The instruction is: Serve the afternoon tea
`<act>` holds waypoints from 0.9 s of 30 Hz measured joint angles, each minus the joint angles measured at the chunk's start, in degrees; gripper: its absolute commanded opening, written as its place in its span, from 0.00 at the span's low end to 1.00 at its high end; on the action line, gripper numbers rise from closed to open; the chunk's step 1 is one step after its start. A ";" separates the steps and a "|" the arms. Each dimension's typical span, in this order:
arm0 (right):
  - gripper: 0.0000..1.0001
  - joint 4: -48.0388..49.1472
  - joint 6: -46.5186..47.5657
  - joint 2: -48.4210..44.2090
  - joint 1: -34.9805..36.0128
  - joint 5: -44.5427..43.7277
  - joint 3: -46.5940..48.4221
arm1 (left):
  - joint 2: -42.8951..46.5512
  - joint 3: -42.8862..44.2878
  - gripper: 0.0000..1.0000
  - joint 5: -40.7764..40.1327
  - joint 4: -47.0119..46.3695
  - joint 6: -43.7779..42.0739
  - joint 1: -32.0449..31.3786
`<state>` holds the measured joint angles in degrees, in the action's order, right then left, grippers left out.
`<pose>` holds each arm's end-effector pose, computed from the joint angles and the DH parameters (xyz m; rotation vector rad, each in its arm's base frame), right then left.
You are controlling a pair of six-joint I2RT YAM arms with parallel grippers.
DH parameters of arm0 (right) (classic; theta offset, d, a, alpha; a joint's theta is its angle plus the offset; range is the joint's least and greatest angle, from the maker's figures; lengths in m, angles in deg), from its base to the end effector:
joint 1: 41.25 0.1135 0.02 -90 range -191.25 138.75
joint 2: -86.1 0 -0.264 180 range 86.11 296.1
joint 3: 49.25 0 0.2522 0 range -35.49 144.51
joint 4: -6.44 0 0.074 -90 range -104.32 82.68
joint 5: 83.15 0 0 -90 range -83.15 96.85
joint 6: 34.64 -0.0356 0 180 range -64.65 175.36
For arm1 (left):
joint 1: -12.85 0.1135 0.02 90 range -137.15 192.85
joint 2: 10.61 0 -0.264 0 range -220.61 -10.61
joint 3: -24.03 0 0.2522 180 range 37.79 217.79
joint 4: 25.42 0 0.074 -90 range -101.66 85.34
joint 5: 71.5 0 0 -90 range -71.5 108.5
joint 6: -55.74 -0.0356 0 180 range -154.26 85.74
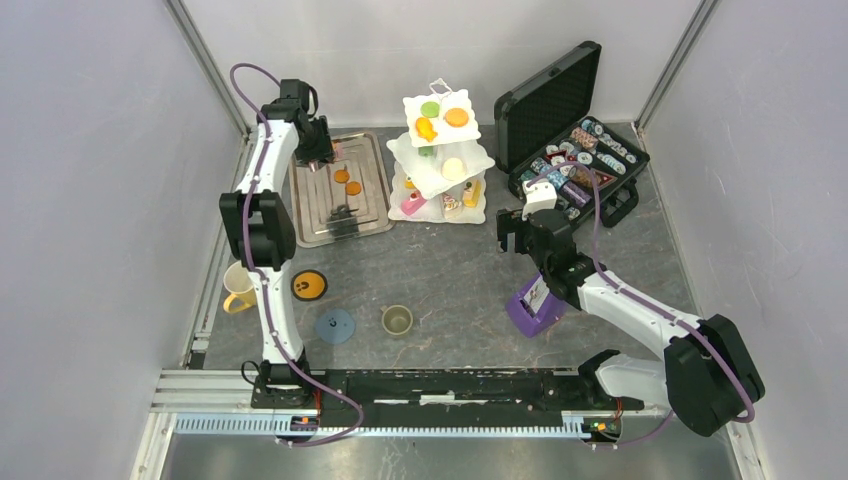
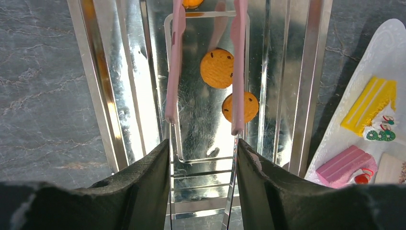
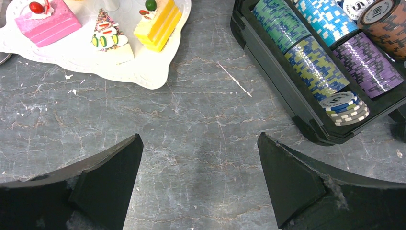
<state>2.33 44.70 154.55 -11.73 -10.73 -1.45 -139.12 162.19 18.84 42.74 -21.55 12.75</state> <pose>0.2290 0.1173 0.2249 -0.1308 1.9802 0.1474 0.4903 -0.0011 0.2689 -0.2828 2.5792 -0.0893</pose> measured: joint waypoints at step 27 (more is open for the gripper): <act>0.98 0.02 0.00 1.05 0.00 0.00 0.00 | -7.26 5.68 0.45 -1.22 1.33 -0.39 2.08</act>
<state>2.36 44.70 155.60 -11.73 -10.73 -1.45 -146.37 167.88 17.62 44.07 -21.95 14.83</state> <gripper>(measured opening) 0.982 0.525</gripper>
